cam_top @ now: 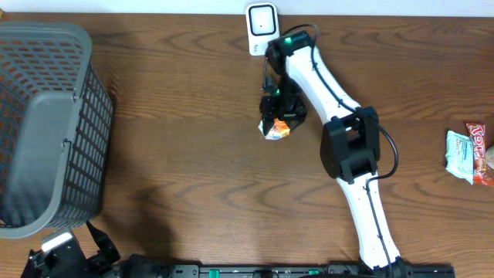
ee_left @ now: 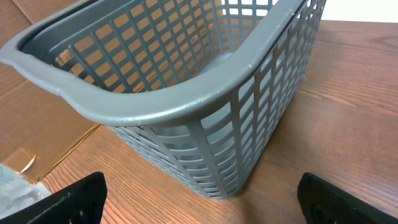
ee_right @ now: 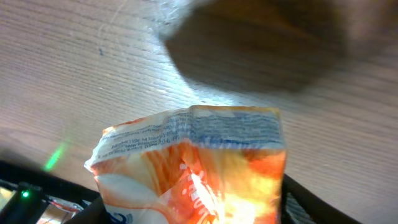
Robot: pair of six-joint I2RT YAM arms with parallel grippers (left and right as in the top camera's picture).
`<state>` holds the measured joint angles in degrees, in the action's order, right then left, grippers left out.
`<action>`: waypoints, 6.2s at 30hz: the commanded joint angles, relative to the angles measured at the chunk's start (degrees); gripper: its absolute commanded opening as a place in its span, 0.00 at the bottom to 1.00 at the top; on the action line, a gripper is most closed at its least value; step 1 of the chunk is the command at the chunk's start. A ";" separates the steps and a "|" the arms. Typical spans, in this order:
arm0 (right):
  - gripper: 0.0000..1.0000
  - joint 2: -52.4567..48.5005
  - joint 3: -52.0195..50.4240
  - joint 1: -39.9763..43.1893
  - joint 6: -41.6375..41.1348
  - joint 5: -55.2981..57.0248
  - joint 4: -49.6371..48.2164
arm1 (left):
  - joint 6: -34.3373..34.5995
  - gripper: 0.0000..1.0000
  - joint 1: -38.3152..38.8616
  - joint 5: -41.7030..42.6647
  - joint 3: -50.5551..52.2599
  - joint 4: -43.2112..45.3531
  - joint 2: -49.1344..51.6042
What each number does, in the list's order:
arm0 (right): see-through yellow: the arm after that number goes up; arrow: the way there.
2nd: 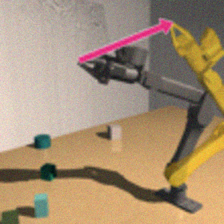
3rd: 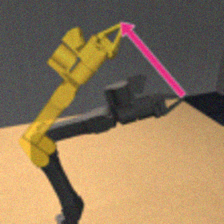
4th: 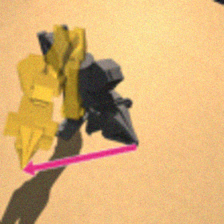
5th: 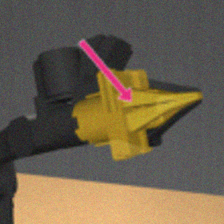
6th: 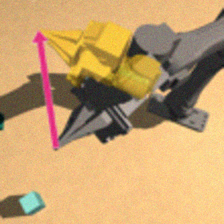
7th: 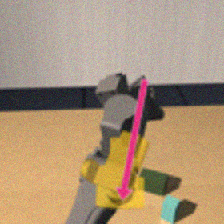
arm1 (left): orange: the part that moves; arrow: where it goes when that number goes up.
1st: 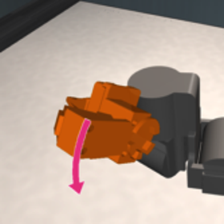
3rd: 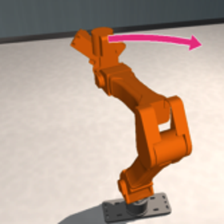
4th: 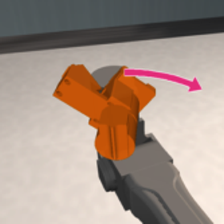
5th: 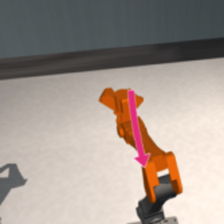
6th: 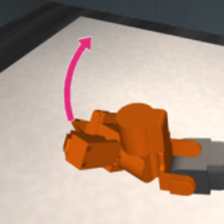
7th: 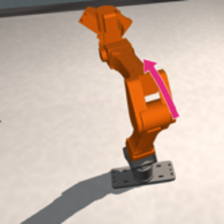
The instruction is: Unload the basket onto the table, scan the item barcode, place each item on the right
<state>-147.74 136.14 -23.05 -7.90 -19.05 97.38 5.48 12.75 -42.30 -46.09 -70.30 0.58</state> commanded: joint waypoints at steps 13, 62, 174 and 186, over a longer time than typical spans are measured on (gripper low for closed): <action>0.50 -0.26 1.05 0.46 2.89 -14.88 0.13 | -0.72 0.98 -0.20 -0.31 -0.04 -0.02 -0.42; 0.55 25.97 1.03 1.20 7.78 -2.43 -35.17 | -0.74 0.98 -0.20 -0.33 -0.04 -0.02 -0.42; 0.01 -5.77 -9.88 1.20 13.84 22.16 -109.37 | -0.74 0.98 -0.20 -0.31 -0.04 -0.04 -0.42; 0.01 4.83 -9.88 1.22 15.54 23.65 -103.84 | -0.74 0.98 -0.20 -0.31 -0.04 -0.04 -0.42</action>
<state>-150.89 126.04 -21.56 6.55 2.87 -7.60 5.48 12.75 -42.30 -46.09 -70.32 0.58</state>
